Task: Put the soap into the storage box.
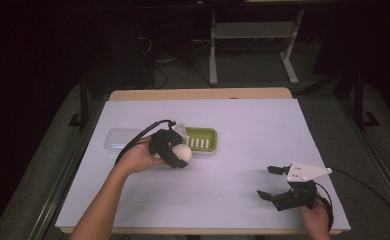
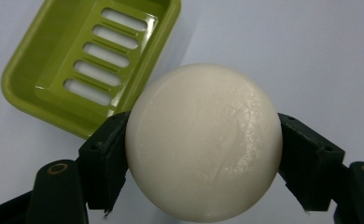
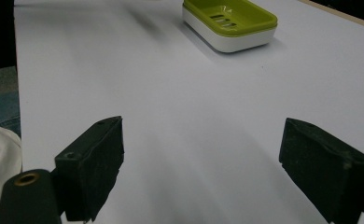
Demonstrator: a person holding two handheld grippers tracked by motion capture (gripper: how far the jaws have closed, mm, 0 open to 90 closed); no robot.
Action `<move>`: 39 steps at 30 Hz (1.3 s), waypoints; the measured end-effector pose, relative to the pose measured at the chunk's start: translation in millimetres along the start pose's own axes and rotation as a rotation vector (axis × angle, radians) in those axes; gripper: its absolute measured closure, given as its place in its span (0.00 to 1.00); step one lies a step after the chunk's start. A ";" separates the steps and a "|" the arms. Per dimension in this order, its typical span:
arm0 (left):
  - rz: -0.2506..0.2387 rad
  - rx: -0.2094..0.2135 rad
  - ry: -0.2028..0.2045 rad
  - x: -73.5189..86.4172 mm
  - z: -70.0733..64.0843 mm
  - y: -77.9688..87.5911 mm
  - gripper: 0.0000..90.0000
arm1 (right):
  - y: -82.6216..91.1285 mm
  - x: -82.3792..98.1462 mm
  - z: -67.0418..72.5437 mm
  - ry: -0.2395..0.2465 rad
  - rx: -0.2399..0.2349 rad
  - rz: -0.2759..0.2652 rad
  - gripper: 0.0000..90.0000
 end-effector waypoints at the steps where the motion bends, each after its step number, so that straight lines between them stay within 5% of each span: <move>1: 0.003 0.001 -0.005 -0.6 2.1 0.5 0.28 | -0.1 -0.3 0.3 0.000 -0.002 -0.001 0.15; 19: 0.025 0.002 0.000 -13.1 26.2 -6.6 0.28 | -0.1 -1.7 -1.1 -0.005 -0.006 -0.004 0.15; 22: -0.006 -0.001 0.014 -16.2 30.3 -6.1 0.28 | -0.4 -1.7 -0.5 0.002 -0.008 0.000 0.15; 39: -0.009 -0.030 0.023 -35.3 58.7 -5.3 0.28 | 0.5 -1.8 -0.8 0.032 0.016 0.010 0.15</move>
Point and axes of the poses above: each handheld gripper's, and its own axes: y roughly backward along the jaws, x roughly out of its underside, z roughly to its left, the point moved 6 cm from there along -y, roughly forward along the jaws, and after that the axes turned 13 degrees about -y, right-handed, at the moved point
